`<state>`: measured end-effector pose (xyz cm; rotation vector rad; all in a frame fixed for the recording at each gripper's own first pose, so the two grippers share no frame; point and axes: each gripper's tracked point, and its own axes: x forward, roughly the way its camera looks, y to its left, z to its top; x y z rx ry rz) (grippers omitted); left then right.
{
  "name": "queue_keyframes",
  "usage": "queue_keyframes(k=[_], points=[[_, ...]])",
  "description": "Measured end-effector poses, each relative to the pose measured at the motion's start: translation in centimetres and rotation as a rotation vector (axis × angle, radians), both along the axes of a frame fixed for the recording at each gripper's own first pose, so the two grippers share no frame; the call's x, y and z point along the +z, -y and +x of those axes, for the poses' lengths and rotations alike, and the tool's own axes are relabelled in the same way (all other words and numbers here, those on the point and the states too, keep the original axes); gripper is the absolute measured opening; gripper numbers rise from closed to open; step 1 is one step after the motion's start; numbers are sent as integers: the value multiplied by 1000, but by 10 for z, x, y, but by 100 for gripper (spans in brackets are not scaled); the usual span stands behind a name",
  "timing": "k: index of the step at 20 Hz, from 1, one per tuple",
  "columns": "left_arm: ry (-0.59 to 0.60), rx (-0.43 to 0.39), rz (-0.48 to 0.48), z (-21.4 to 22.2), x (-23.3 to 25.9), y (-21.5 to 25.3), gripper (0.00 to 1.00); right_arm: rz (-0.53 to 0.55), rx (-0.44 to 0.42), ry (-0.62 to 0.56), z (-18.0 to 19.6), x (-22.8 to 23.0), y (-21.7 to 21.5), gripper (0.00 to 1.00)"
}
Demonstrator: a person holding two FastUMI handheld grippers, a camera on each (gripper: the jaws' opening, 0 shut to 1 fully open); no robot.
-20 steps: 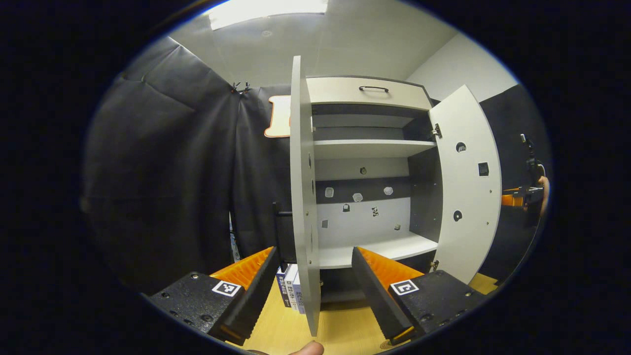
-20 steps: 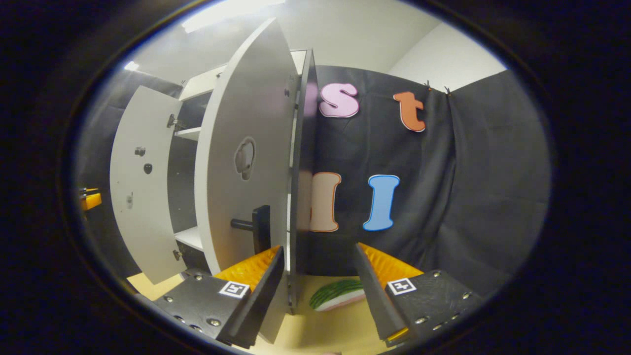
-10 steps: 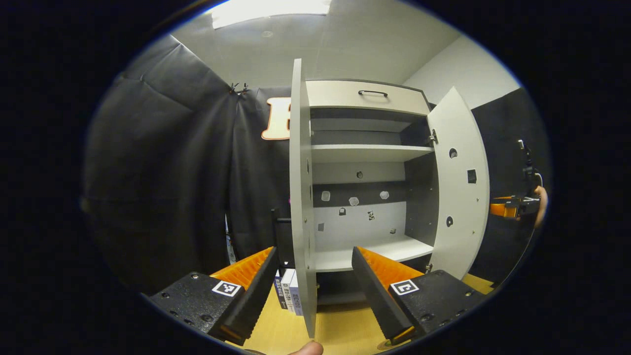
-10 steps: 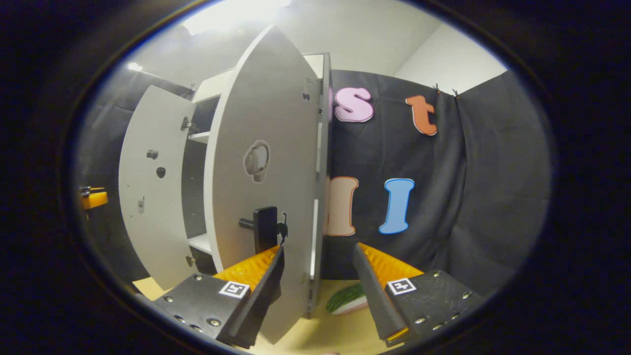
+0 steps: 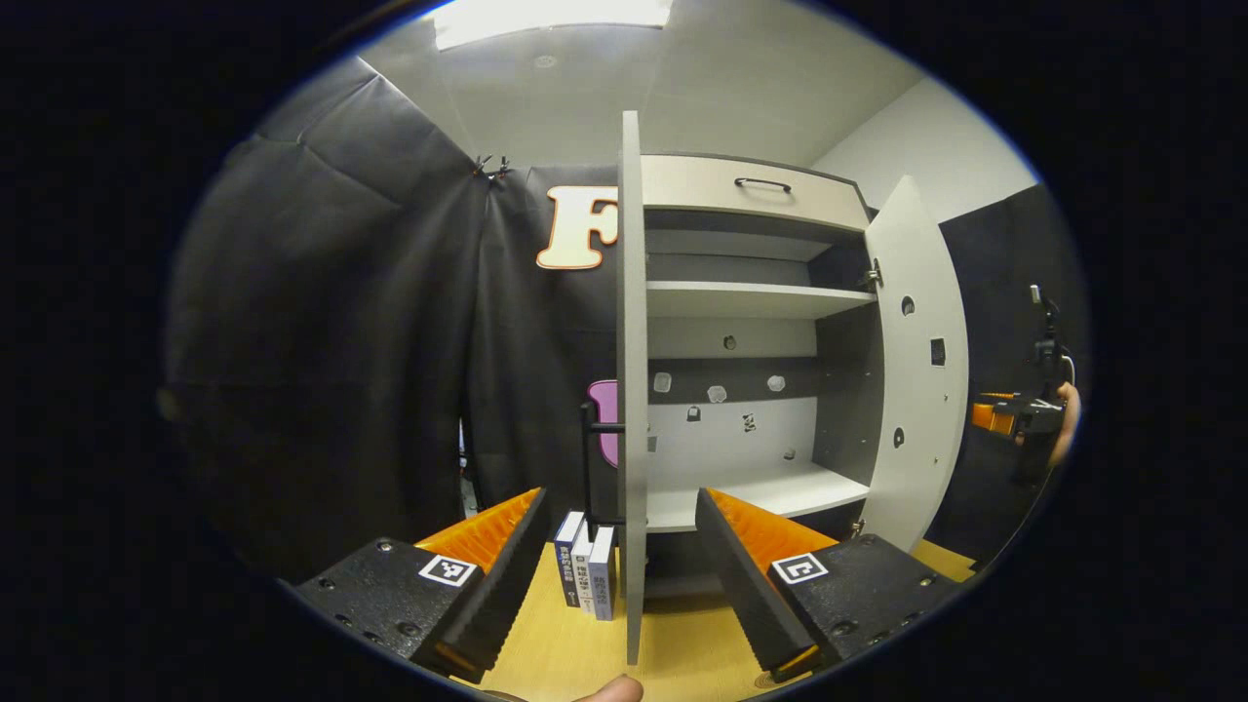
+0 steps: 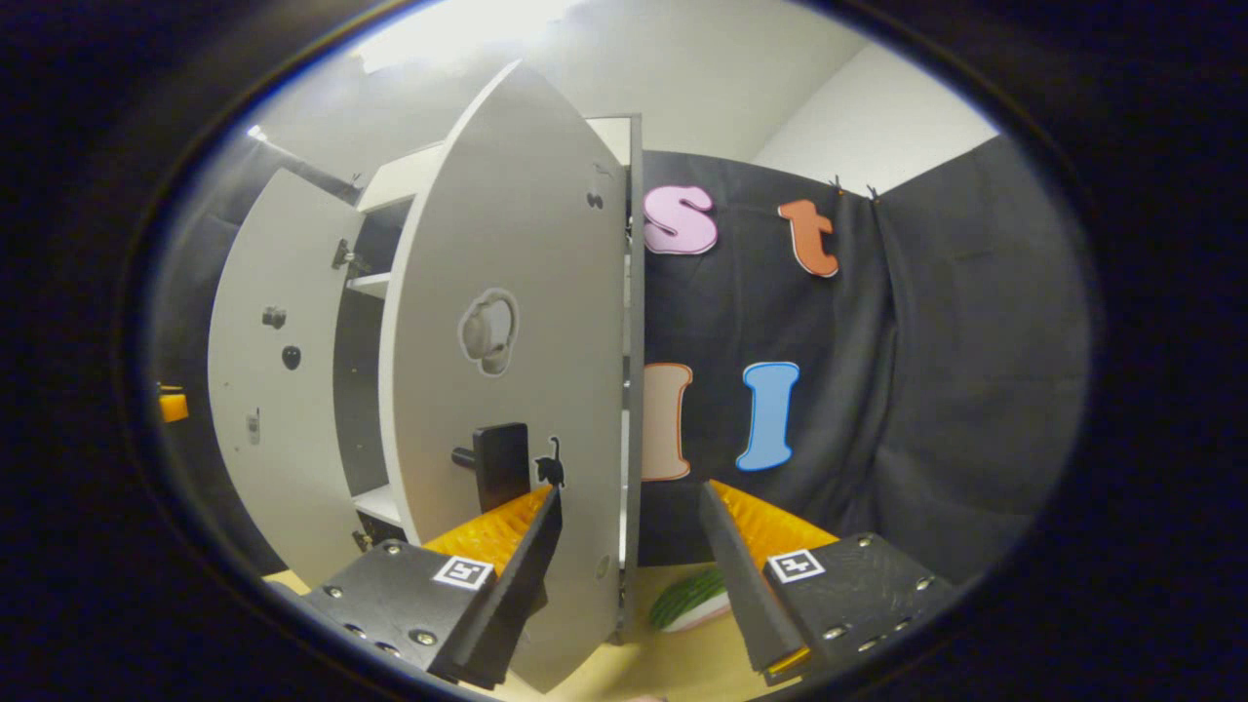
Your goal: Grasp the bottle in the cabinet with the left hand and place it on the coaster, then close the right door with the right hand and the left door with the left hand.
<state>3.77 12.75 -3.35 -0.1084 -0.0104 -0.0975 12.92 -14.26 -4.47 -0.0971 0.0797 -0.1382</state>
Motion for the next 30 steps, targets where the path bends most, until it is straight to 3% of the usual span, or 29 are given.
queue_keyframes(k=[2, 3, 10, 15, 20, 23, 30], points=[[-12, 4, -15, 4, -4, -4, 95, 15, 16, -5, 4, -3, -9, 84], [-19, 3, -22, 6, -6, -6, 94, 23, 23, -7, 6, -3, -14, 87], [-4, 25, -25, 10, -3, -22, 95, 62, 33, -4, 22, -9, -37, 87], [-18, 43, -19, 11, -9, -40, 92, 29, 84, -7, 24, -16, -59, 86], [-63, 55, -39, 15, -23, -61, 95, 26, 85, -24, 25, -23, -70, 95], [-59, 67, -31, 22, -26, -75, 95, 20, 85, -28, 21, -25, -78, 98], [-85, 96, -19, 51, -39, -100, 95, 36, 135, -43, -6, -30, -101, 92]])
